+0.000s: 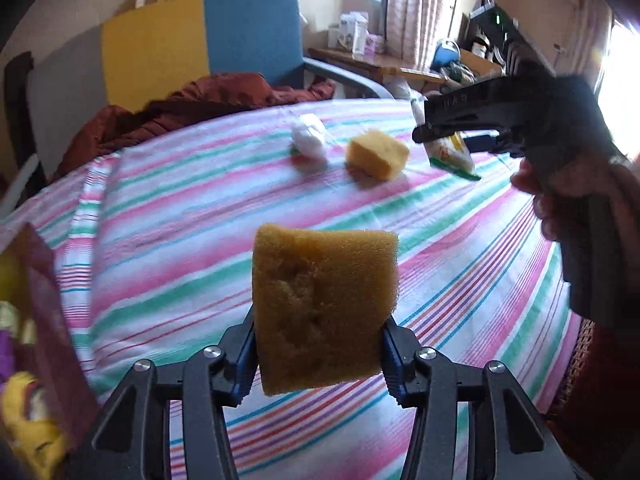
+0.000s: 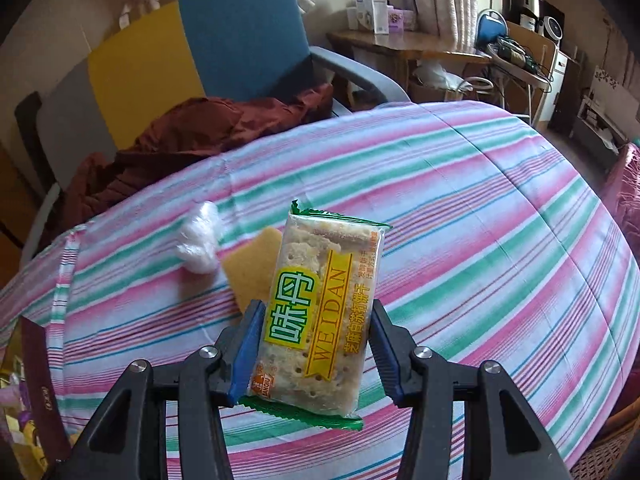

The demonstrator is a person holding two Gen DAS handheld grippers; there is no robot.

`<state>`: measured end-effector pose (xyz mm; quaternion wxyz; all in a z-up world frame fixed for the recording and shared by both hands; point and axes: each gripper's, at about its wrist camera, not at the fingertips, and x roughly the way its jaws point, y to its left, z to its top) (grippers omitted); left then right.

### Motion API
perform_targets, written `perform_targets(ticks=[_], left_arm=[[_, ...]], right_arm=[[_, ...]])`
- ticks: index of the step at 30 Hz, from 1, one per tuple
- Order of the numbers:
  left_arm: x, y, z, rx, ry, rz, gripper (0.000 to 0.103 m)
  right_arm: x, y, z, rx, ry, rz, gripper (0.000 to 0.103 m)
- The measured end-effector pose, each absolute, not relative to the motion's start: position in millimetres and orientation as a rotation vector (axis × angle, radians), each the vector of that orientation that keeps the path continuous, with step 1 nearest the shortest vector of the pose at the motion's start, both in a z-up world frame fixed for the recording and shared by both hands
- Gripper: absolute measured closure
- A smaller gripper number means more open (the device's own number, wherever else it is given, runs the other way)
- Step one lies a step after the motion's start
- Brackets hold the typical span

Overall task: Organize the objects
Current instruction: 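Carry sponge and WEIDAN packet into the gold tray and open both tools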

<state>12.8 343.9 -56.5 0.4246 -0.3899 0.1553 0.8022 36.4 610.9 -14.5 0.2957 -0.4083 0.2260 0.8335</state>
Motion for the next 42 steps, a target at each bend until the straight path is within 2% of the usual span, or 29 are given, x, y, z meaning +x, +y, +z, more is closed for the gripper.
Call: perform_targets(ticks=[14,27,42], left_arm=[[5,256,18,-0.860,0.270,2.229,0.050],[-15,189,10,-0.930,0.138,2.325,0.050],[-35,53,17,-0.990,-0.118,2.509,0.050]], right_arm=[[29,581,8,-1.046,0.580,2.378,0.052],[26,501,47,-1.055,0.539,2.554,0.052],[-11,325,45,-1.321,0.390,2.948,0.052]])
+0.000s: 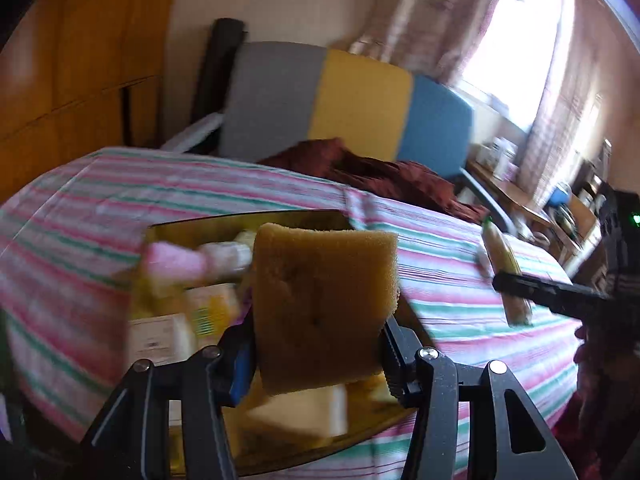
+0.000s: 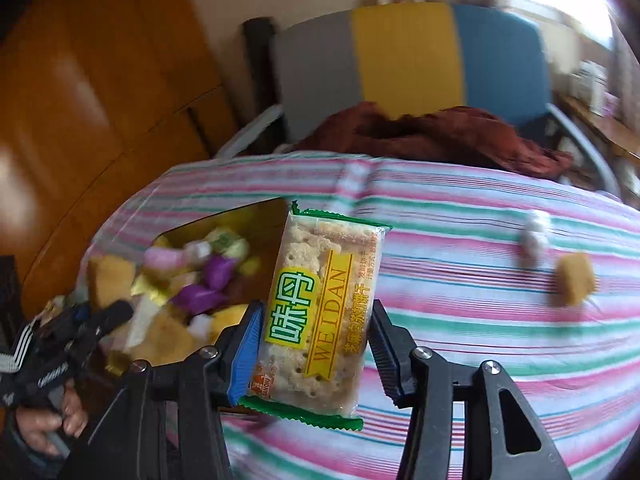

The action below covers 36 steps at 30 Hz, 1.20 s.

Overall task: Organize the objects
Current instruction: 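Carry sponge and WEIDAN packet into the gold tray and open both tools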

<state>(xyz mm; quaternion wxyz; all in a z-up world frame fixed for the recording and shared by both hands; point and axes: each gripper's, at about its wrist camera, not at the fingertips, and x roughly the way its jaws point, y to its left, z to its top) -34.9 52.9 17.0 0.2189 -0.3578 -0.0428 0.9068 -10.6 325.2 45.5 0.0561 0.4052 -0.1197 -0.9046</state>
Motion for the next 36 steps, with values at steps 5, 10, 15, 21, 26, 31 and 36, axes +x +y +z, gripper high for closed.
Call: perform_targets(ticks=[5,10,15,21,26,31,36], left_arm=[[-39,7,11,-1.041,-0.234,2.560,0.050],[-41,-7,5,-1.057,-0.281,2.563,0.050],[-49,0,3,-1.066,-0.285,2.541,0.050],[-65,15,1,-1.085,-0.276,2.521,0.050],[-79,30,-9,-1.126,-0.246,2.503,0.045],[-88,43,-27,-1.180,-0.233,2.464,0.031],[-80,46,-41,-1.198,-0.212,2.456,0.031]], right_arm=[[-28,288,37,1.234,-0.348,-2.656,0.052],[-53,263,29,1.265,-0.384,-2.597,0.052],[-67,256,24,1.286,-0.430,-2.564,0.052],[-86,251,26,1.290,-0.472,-2.558,0.052],[-102,249,23,1.291,-0.513,-2.555,0.050],[-109,250,8,1.336,-0.560,-2.527,0.047],[-100,250,-3,1.374,-0.550,-2.518,0.047]])
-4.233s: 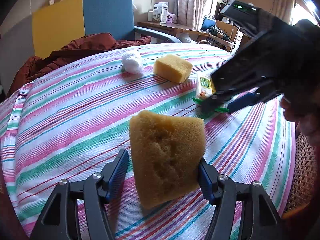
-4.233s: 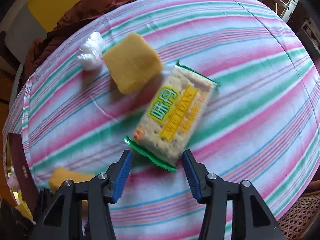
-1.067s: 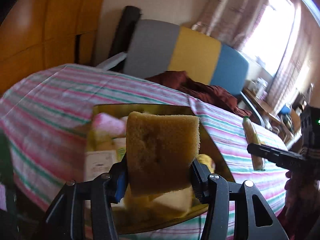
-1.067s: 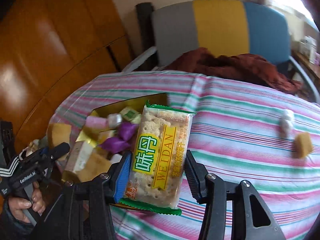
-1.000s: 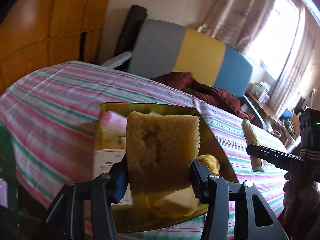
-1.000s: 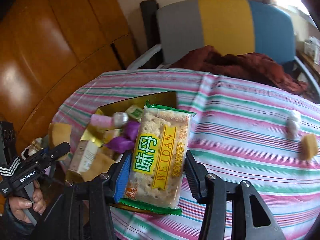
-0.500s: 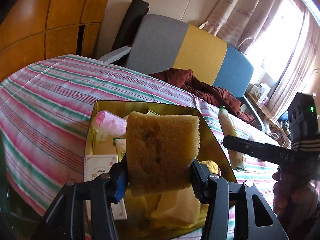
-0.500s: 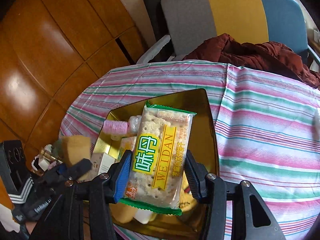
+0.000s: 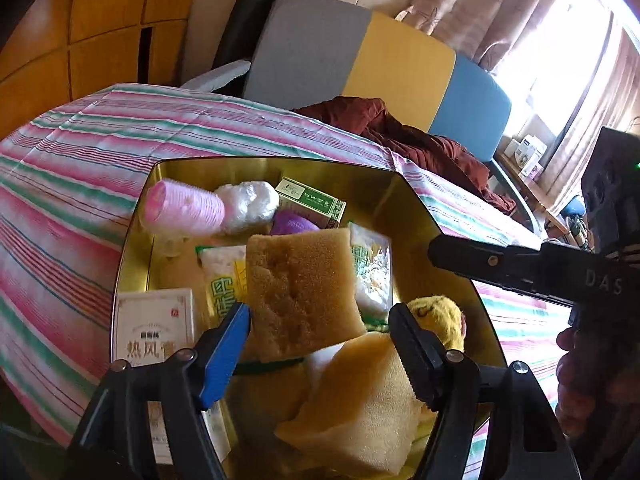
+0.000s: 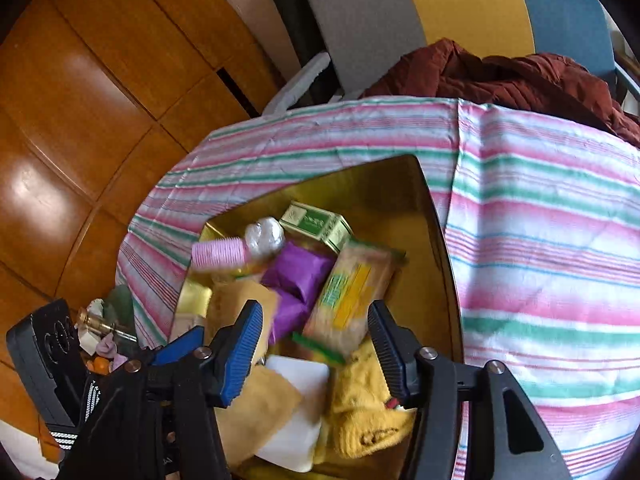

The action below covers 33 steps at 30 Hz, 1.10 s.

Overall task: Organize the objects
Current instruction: 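Carry sponge and WEIDAN packet into the gold tray and open both tools, then move both open tools from the gold tray toward the last sponge and ball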

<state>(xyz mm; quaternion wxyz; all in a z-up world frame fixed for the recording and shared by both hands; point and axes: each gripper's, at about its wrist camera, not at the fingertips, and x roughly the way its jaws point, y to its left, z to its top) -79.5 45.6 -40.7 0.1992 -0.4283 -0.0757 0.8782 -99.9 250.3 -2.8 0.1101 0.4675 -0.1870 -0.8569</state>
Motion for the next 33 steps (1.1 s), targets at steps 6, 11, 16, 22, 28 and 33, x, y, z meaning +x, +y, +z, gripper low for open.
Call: perform_targets(ticks=[6,11,16,22,28,33], left_arm=[[-66,34,-37,-1.170,-0.230,2.476,0.031],[-57,27,-30,-1.161,-0.234,2.498,0.031],[-49,25,-16,-1.128,-0.179,2.582,0.028],[-37,27,1,-1.042,-0.080,2.665,0.026],[-26,36,11,-0.984,-0.009,2.680,0.025],[-19,43,16,-0.950,0.036,2.677,0.024]], right_arm=[[-87,251,-4,1.376,-0.534,-2.544,0.043],[-79,244,0,1.366,-0.483,-2.573,0.039],[-70,239,3,1.352,-0.427,-2.612,0.026],[-59,236,7,1.341,-0.352,-2.662,0.024],[-46,240,10,1.333,-0.325,-2.703,0.024],[-34,245,14,1.324,-0.288,-2.739,0.024]])
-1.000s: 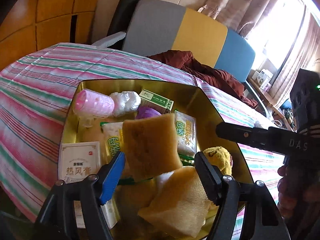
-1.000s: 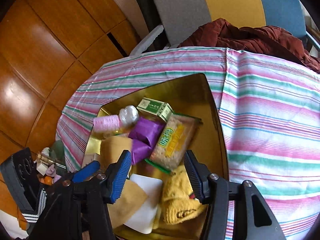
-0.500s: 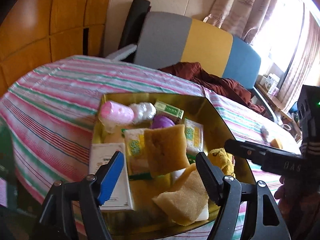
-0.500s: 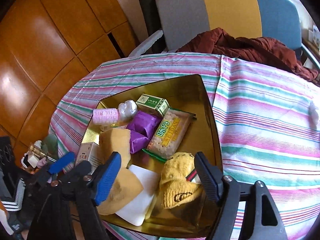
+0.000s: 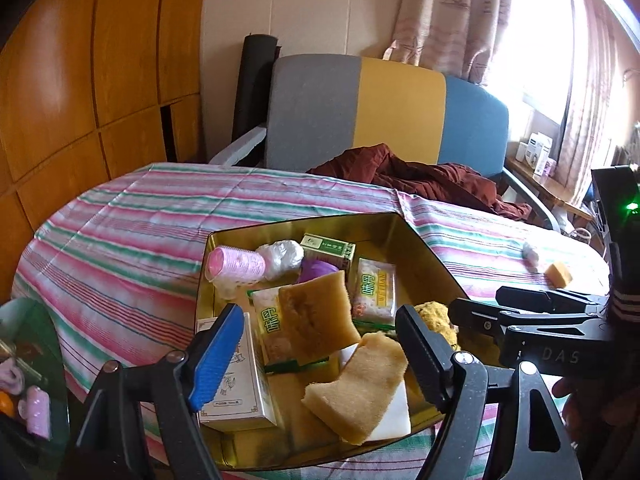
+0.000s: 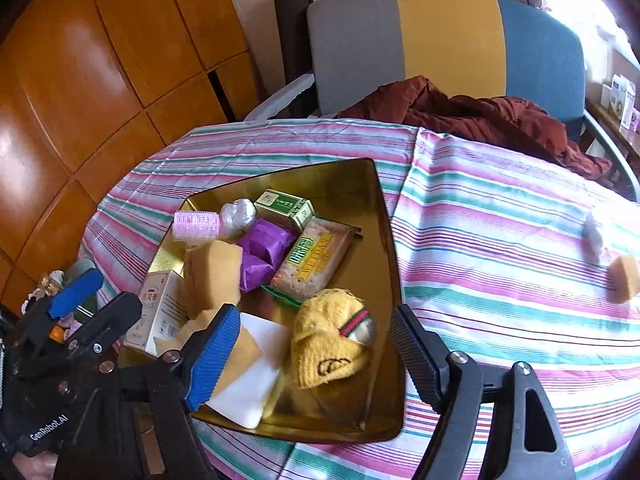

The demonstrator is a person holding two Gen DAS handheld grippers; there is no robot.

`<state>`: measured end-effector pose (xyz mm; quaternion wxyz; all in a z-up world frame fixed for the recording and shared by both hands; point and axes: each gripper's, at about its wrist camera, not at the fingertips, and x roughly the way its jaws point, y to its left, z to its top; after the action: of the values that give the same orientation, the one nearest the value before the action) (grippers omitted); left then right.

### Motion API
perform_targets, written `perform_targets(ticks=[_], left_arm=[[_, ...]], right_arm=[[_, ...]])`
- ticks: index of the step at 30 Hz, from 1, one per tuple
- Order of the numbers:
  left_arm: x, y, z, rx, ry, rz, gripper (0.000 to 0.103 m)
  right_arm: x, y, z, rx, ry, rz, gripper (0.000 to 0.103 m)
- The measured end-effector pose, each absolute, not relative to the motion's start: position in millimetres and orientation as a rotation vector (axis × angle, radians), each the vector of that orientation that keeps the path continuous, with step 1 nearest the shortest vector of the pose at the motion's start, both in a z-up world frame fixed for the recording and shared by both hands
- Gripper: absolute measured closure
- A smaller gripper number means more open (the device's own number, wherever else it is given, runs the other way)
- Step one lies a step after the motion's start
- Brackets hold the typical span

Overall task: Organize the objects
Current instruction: 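Move both open tools from the gold tray toward the last sponge and ball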

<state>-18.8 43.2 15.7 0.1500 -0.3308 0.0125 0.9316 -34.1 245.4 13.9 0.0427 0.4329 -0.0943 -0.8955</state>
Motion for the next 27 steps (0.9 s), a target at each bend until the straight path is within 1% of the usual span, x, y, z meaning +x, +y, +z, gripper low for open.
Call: perform_targets(ticks=[11,18,27], left_arm=[[-6,66,21,-0.918,0.120,2.643,0.024],[-3,86,25,-0.897,0.184,2.608,0.024],[-3,122,31,-0.860,0.255,2.538,0.024]], right_arm=[[-17,278,12,1.356,-0.301,-2.805,0.024],[-8,319,9,1.410,-0.316,-2.868,0.024],[6,401,13,1.489,-0.431,-2.991,0.024]])
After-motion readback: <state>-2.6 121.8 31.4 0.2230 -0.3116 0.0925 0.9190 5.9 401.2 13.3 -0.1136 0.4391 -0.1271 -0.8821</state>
